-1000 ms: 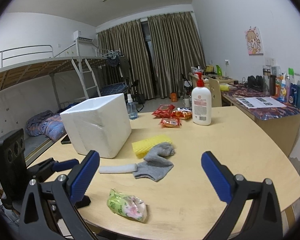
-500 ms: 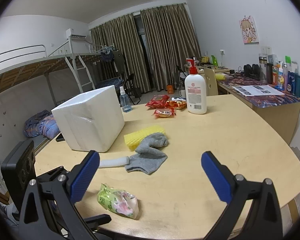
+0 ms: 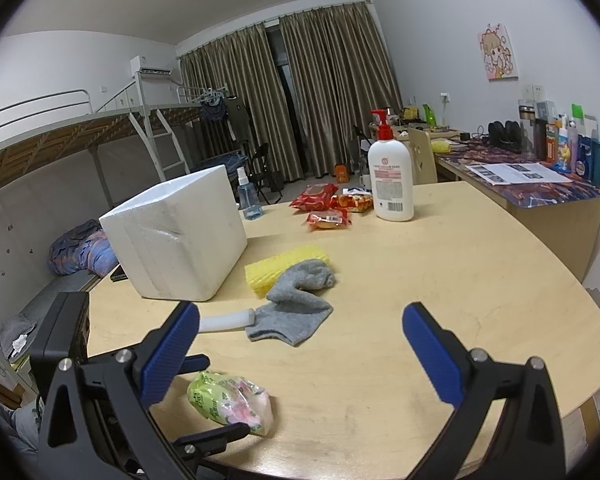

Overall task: Organize soft objects
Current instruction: 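Lower the left tool onto the green snack bag and close it, then lower the right tool onto the grey sock and close it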

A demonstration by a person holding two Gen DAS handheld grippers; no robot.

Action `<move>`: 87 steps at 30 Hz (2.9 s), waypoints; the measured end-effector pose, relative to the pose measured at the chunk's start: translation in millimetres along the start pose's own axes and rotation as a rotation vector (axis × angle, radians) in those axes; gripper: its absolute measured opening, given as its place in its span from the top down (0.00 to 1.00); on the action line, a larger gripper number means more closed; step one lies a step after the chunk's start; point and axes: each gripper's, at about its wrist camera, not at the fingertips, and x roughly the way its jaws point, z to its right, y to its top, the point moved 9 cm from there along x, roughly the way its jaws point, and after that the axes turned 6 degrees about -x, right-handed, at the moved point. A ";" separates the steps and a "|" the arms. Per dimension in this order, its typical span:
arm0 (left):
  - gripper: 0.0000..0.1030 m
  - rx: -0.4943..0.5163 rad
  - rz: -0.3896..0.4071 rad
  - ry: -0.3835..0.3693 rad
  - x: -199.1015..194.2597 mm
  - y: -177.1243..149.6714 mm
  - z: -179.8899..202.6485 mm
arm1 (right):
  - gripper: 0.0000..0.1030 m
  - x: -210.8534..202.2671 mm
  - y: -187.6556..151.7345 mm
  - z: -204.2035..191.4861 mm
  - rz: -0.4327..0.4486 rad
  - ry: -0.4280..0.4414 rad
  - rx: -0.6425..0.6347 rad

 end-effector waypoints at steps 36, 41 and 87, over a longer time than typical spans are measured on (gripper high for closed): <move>0.63 -0.064 0.078 0.068 -41.5 5.7 -38.4 | 0.00 46.3 -5.2 -28.5 -0.096 0.046 -0.044; 0.63 -0.098 0.113 0.115 -52.2 10.8 -60.6 | 0.00 65.6 -7.8 -31.8 -0.133 0.025 -0.066; 0.63 -0.275 0.184 0.066 -68.0 13.5 -140.8 | 0.58 154.2 -32.6 -17.1 -0.397 -0.116 -0.059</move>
